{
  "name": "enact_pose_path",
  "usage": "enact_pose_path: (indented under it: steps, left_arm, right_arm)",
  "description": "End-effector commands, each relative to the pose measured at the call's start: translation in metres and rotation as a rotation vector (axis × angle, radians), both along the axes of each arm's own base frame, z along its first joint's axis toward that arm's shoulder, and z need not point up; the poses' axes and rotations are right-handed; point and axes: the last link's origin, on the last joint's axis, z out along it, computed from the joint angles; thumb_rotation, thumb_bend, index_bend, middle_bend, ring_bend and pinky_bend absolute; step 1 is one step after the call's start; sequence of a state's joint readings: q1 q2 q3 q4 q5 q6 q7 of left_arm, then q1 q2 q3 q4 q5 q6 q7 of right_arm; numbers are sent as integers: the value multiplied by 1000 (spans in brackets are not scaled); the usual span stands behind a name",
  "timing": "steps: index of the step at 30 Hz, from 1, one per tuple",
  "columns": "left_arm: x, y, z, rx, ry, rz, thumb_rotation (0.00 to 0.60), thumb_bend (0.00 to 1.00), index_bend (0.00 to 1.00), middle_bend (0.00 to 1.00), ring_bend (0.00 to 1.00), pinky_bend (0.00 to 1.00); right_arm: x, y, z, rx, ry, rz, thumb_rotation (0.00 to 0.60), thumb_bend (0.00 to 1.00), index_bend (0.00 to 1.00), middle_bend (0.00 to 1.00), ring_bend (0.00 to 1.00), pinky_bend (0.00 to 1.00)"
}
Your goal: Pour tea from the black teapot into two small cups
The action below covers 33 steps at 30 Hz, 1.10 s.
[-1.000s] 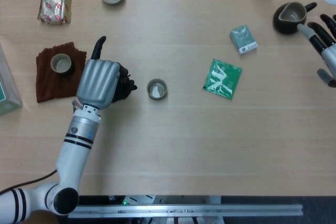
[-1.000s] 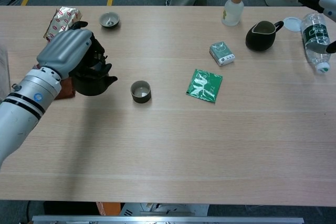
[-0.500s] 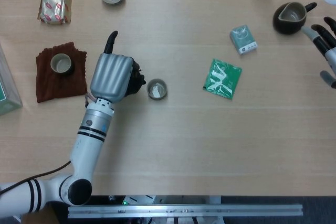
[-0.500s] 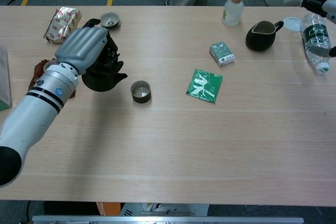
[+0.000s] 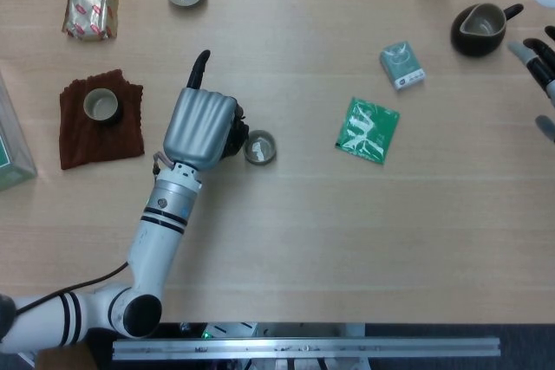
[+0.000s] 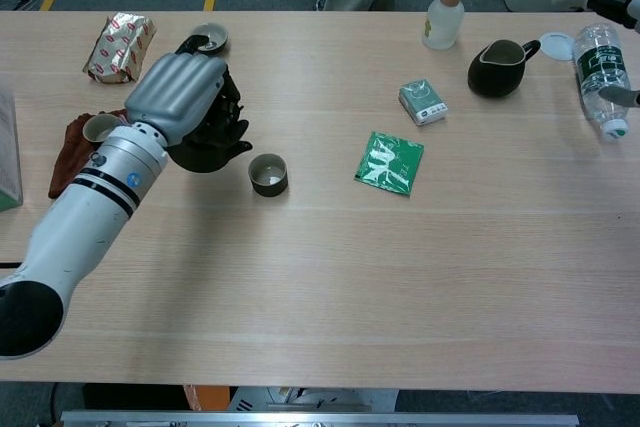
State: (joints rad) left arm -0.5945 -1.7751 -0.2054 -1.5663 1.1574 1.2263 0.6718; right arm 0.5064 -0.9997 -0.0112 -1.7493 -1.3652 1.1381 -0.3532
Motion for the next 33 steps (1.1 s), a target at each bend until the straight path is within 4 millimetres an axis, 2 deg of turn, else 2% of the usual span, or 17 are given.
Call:
enact_pose_path:
  steps: [1, 17, 33]
  left_arm:
    - [1, -1, -2, 1, 3, -3, 600, 388, 907, 1000, 844, 37]
    - [7, -5, -14, 22, 82, -60, 600, 388, 907, 1000, 844, 37]
    - [4, -5, -14, 47, 122, -88, 600, 388, 907, 1000, 843, 37]
  right_arm:
    - [-1, 0, 1, -1, -3, -2, 600, 242, 94, 160, 31, 104]
    - [-7, 0, 4, -5, -20, -21, 600, 242, 94, 160, 31, 104]
    - [-6, 0, 3, 0, -25, -20, 600, 242, 94, 159, 30, 104]
